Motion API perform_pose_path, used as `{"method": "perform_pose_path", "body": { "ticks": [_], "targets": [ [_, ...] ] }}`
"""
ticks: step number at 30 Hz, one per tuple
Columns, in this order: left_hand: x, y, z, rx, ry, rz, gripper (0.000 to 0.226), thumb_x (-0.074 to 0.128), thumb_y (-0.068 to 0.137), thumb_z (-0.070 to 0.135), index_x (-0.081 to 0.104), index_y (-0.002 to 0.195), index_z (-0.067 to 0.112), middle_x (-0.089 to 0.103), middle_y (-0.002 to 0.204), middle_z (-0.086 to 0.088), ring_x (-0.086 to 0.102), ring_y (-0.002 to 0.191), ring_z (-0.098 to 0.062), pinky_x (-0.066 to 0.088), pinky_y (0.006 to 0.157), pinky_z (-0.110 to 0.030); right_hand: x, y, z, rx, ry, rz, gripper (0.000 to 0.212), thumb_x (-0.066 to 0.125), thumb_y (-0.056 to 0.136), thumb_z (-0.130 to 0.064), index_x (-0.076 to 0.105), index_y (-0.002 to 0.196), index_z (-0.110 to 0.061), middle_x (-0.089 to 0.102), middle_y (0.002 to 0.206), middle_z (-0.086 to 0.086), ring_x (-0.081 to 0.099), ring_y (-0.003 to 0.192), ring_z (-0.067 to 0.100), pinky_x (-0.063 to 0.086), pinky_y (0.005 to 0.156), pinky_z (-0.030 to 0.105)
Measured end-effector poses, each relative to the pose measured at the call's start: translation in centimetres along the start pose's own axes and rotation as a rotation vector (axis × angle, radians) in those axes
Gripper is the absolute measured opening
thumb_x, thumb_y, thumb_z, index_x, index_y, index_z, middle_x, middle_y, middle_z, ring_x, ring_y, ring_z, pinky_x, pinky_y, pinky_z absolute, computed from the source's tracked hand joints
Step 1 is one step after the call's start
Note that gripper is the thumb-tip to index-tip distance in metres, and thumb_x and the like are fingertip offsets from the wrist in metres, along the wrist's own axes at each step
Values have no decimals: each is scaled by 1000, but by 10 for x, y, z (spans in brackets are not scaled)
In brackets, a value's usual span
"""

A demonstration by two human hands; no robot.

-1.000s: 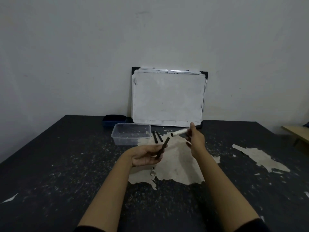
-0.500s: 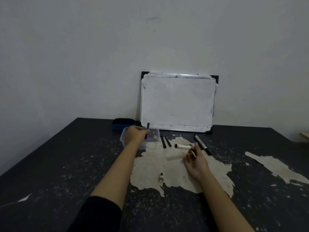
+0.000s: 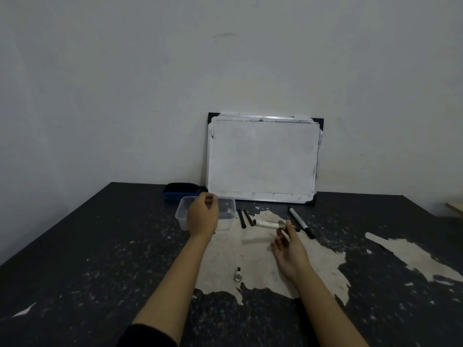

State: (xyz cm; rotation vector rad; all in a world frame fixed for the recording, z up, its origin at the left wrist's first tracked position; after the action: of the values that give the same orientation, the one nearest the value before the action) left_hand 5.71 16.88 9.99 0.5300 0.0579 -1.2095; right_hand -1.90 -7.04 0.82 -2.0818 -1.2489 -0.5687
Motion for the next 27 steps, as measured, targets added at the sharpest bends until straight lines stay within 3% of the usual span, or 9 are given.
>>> {"method": "perform_pose_path", "body": {
  "ticks": [3, 7, 9, 13, 16, 20, 24, 27],
  "targets": [
    [12, -33, -5, 21, -85, -36, 28, 48, 97, 42, 63, 87, 20, 67, 84, 6, 56, 70, -3, 40, 59, -18, 6, -1, -1, -59, -69, -11, 16, 62, 97, -32, 69, 101, -18, 65, 99, 2, 52, 76, 12, 47, 70, 26],
    [36, -62, -24, -70, -210, -153, 36, 52, 90, 56, 71, 81, 26, 71, 78, 10, 63, 75, -6, 49, 65, -25, 11, -4, -1, -198, -301, -43, 37, 67, 92, -38, 69, 120, -13, 74, 111, -1, 58, 84, 12, 44, 69, 25],
    [43, -66, -24, -99, -298, -171, 34, 56, 88, 56, 73, 82, 26, 74, 78, 9, 66, 78, -6, 52, 72, -25, 14, -8, -4, -284, -482, -71, 34, 70, 90, -41, 71, 116, -18, 74, 109, -2, 61, 89, 15, 46, 71, 26],
    [46, -62, -26, -160, -503, -181, 27, 66, 87, 41, 76, 87, 16, 76, 85, 1, 70, 85, -15, 55, 80, -32, 32, -15, -1, -421, -657, -247, 25, 79, 83, -26, 74, 101, -10, 76, 94, 6, 64, 75, 12, 49, 61, 17],
    [40, -56, -32, -199, -592, -139, 22, 67, 87, 33, 75, 91, 13, 72, 78, 0, 66, 73, -13, 53, 66, -26, 43, -19, 4, -470, -745, -345, 25, 79, 81, -31, 76, 97, -11, 78, 90, 5, 70, 78, 9, 53, 65, 17],
    [24, -43, -35, -199, -599, -27, 20, 62, 91, 31, 71, 88, 13, 61, 65, 7, 52, 52, 4, 42, 48, -9, 33, -11, 2, -564, -885, -227, 19, 73, 89, -36, 77, 99, -21, 76, 91, -3, 68, 78, 6, 53, 65, 17],
    [14, -39, -36, -129, -494, 38, 17, 60, 92, 35, 68, 80, 28, 67, 74, 10, 60, 67, -1, 49, 61, -15, 37, -1, -2, -700, -1044, -112, 8, 72, 89, -24, 77, 93, -18, 71, 84, -4, 64, 75, 7, 51, 65, 18],
    [21, -41, -41, -111, -440, -11, 22, 58, 92, 38, 72, 90, 21, 70, 80, 7, 64, 75, -8, 48, 63, -15, 56, 17, -5, -796, -1243, -71, 14, 74, 85, -32, 78, 89, -19, 69, 79, -4, 63, 78, 8, 48, 65, 19]
  ]
}}
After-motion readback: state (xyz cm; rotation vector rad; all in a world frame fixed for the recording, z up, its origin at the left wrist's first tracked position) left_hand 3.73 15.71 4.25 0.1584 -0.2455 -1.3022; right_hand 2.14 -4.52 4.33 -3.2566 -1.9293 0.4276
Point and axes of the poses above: each hand's wrist, its own y-axis towards the middle knuckle, its own x-axis out of the palm, z = x × y, the point moved 8 cm from there along y, towards the middle knuckle
